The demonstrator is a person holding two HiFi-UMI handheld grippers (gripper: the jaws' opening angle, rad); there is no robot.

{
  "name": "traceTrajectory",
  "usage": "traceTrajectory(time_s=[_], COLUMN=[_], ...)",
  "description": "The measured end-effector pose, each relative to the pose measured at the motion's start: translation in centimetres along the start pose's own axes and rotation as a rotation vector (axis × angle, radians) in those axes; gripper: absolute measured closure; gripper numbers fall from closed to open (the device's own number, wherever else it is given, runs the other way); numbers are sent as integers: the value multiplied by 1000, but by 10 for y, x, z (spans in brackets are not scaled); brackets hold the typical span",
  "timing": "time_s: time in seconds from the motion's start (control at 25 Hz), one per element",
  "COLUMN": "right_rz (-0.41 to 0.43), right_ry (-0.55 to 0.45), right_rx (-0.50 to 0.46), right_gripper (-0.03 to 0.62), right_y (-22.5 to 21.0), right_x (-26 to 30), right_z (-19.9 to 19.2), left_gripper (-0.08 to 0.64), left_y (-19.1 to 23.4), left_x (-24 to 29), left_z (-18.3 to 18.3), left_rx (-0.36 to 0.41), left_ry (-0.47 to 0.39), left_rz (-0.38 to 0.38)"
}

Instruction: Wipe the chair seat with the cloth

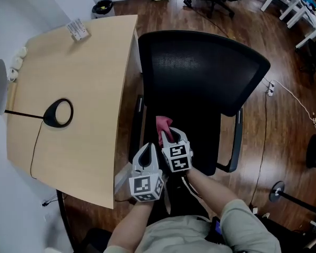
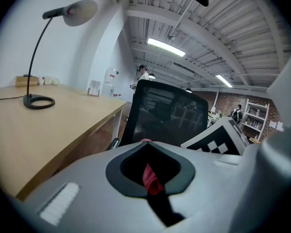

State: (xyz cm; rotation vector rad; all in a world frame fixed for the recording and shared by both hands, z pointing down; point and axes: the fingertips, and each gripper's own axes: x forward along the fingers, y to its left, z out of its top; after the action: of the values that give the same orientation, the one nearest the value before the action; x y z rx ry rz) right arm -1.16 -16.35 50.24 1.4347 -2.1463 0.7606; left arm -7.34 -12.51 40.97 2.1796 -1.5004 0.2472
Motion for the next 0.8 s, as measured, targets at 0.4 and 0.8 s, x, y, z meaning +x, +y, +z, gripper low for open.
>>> traceTrajectory(time_s=[0.4, 0.8], right_rz=[-4, -16], right_ry=[62, 157], right_rx=[21, 59], right_gripper=[529, 529], right_y=[-15, -17], right_x=[119, 222], right_z=[-45, -93], left_gripper=[555, 555], left_y=[58, 85], left_x=[75, 93], left_z=[-56, -63], left_rx=[-4, -17], left_ry=[66, 79], left_rz=[35, 29])
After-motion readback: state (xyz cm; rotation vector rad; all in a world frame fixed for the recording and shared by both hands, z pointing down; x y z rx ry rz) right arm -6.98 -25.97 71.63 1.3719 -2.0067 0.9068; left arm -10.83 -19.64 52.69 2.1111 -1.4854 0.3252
